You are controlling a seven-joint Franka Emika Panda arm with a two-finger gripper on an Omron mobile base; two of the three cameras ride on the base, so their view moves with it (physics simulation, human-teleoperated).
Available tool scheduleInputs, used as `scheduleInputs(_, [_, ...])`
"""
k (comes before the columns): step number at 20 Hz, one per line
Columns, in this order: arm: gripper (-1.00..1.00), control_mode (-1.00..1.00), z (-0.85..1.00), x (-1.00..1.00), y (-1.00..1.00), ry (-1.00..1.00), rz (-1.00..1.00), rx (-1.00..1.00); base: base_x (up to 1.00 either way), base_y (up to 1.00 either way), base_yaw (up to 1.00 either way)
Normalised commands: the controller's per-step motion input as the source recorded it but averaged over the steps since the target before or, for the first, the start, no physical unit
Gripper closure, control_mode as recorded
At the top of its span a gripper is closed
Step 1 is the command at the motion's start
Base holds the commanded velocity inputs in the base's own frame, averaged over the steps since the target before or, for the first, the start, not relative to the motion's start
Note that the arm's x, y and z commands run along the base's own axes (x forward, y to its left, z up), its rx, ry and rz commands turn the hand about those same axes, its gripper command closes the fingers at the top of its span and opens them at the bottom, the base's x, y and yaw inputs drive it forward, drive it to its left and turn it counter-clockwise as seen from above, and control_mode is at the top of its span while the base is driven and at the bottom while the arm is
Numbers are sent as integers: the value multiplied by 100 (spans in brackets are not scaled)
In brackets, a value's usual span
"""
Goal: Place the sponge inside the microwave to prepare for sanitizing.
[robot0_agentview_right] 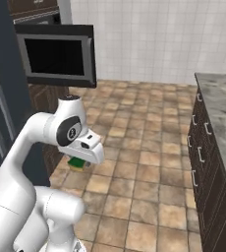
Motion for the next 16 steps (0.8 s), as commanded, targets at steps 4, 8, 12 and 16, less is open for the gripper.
scheduleInputs(4, [100, 100, 0, 0, 0, 0, 0, 0, 86, -2, -10])
scheduleInputs(8, [100, 100, 0, 0, 0, 0, 0, 0, 91, -17, 0])
scheduleInputs(12, [100, 100, 0, 0, 0, 0, 0, 0, 85, -55, 10])
scheduleInputs(16, [100, 100, 0, 0, 0, 0, 0, 0, 73, -61, 13])
